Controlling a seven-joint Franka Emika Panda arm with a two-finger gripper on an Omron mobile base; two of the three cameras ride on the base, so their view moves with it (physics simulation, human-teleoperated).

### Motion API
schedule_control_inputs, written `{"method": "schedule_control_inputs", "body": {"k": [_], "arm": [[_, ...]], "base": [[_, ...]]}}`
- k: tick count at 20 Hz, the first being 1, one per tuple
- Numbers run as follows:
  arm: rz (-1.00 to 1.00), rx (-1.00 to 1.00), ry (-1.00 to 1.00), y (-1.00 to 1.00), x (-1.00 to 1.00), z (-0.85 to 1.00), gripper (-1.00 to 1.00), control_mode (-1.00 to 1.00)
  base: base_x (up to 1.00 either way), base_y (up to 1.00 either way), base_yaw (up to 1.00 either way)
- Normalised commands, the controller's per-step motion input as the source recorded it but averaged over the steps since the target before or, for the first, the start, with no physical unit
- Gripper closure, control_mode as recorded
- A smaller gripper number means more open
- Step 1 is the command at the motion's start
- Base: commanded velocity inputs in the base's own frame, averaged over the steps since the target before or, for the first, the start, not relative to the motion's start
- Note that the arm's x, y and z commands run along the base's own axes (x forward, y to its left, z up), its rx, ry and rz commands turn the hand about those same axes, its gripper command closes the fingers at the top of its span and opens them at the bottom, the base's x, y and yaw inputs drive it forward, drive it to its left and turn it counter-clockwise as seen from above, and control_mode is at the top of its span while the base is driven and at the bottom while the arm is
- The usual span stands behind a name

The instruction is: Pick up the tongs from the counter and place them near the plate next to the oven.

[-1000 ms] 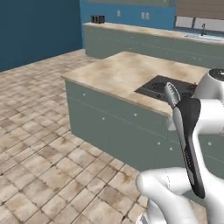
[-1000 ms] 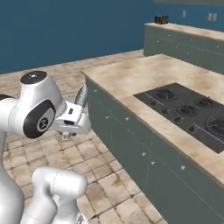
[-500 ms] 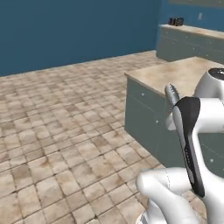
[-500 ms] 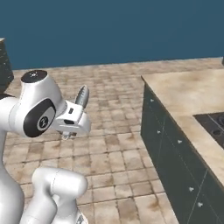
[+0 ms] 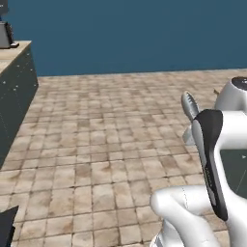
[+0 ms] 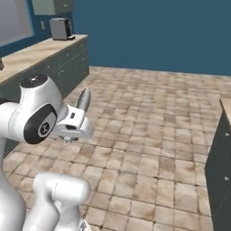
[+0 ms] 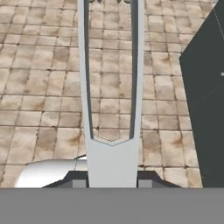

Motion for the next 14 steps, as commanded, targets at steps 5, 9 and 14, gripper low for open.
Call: {"method": "schedule_control_inputs", "body": {"k": [5, 9, 14], "arm": [[0.00, 0.00, 0.00, 0.00, 0.00, 0.00, 1.00, 1.00], [0.00, 0.00, 0.00, 0.00, 0.00, 0.00, 1.00, 1.00], [0.00, 0.00, 0.00, 0.00, 0.00, 0.00, 1.00, 1.00]], "base": [[0.97, 0.00, 0.30], [0.24, 0.00, 0.57], [0.39, -0.01, 0.90]]}}
